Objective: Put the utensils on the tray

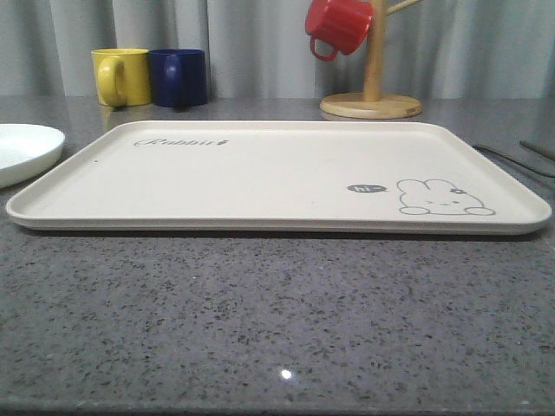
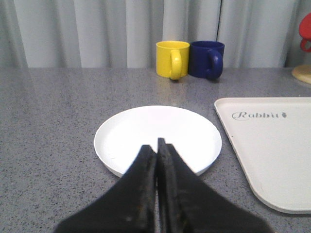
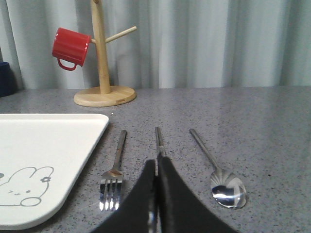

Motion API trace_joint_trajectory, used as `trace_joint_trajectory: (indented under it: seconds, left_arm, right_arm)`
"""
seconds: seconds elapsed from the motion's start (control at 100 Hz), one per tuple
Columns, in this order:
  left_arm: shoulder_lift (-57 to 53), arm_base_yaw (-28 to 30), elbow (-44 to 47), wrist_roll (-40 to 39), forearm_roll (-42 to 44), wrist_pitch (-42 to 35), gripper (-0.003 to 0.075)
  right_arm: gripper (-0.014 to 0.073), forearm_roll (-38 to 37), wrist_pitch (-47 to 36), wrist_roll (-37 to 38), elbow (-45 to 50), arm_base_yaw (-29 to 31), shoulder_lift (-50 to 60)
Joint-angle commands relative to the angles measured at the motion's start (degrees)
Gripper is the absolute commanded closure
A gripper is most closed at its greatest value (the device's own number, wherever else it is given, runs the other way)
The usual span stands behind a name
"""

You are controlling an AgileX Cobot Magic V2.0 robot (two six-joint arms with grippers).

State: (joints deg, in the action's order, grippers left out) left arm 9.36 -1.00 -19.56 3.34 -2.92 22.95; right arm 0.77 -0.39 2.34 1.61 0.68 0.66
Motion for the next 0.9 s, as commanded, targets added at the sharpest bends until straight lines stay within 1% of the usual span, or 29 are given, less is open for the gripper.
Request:
trace_joint_trajectory:
  seconds: [0.0,0.21,0.33,0.52,0.77,0.84,0.89]
  left_arm:
    - [6.2,0.0,-8.6,-0.4,-0.7,2.3,0.0738]
    - [19.8,0.0,-23.2,-0.4,-0.7,15.7,0.0738]
    - [25.9,0.0,-28.3,-0.4,-0.7,21.7,0.0738]
    - [30.5,0.0,-29.8,-0.4,-0.7,23.5,0.0738]
    - [31.7,0.0,-29.8,-0.4,-0.8,23.6,0.0729]
    - [31.7,0.0,-29.8,-0.4,-1.0,24.0,0.0683]
    - [31.7,0.0,-29.8,-0.4,-1.0,24.5,0.0612]
  right_arm:
    - [0.0662,-0.1,-4.7,-0.3,-1.1,0.2,1.2]
    - [0.0662,-0.1,-4.7,-0.3,-1.1,0.2,1.2]
    - [0.0662,-0.1,-4.7,-0.3,-1.1,0.2,1.2]
    - [0.0662,-0.1,-4.7,-0.3,-1.1,0.2,1.2]
    - [0.0662,-0.1,-4.7,-0.3,-1.1,0.2,1.2]
    - [0.0662,-0.1,-4.7,-0.3,-1.1,0.2,1.2]
    - [0.0662,-0.1,-4.7,-0.3,-1.1,0.2,1.2]
